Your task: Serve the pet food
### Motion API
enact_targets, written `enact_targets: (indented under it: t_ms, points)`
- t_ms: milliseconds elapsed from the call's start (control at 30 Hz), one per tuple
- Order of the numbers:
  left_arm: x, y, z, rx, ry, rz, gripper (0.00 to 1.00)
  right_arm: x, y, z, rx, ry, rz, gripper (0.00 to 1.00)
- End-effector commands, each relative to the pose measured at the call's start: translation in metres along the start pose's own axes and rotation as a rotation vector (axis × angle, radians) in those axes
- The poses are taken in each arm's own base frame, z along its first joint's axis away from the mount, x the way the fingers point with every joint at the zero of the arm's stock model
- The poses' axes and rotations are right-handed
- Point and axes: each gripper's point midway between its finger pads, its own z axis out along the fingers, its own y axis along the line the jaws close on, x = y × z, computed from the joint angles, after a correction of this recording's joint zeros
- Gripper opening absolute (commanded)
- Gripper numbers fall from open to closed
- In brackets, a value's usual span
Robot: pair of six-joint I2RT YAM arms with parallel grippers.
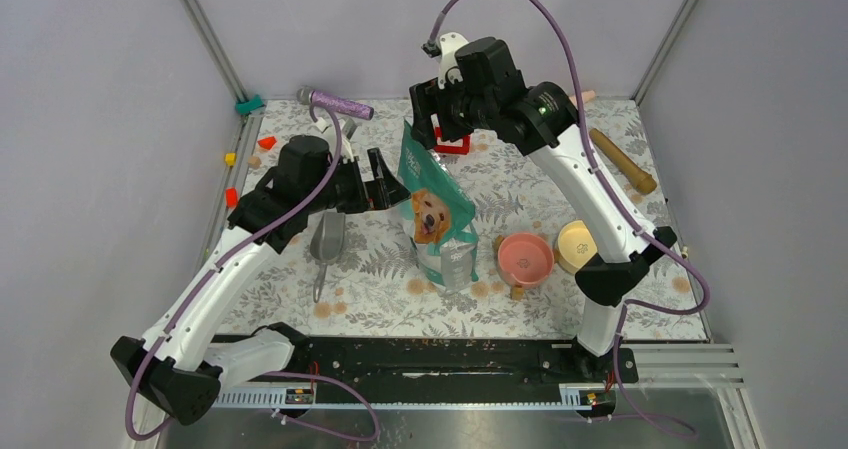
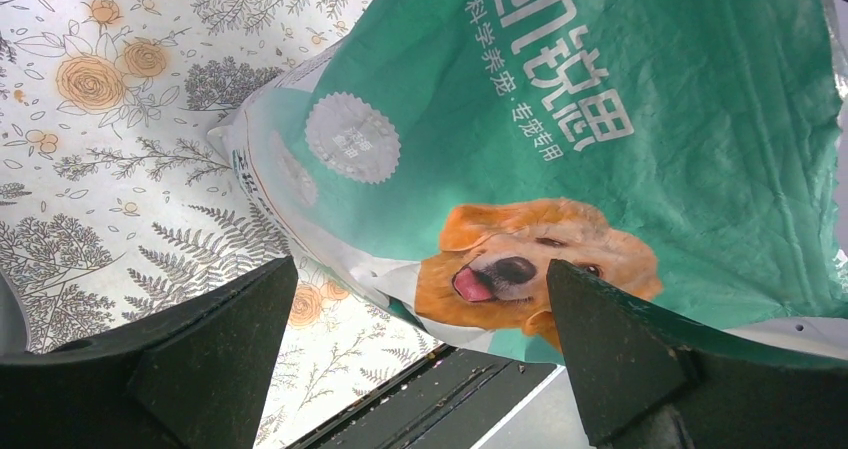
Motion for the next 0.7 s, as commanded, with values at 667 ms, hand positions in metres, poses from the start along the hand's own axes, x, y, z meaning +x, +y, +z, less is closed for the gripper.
enact_targets:
  t_ms: [667]
  points:
    - [-0.012,0.002,0.004,-0.003,-0.047,0.023,0.99,-0.012,-0.005,-0.029,0.026,-0.065,-0.001,0.77]
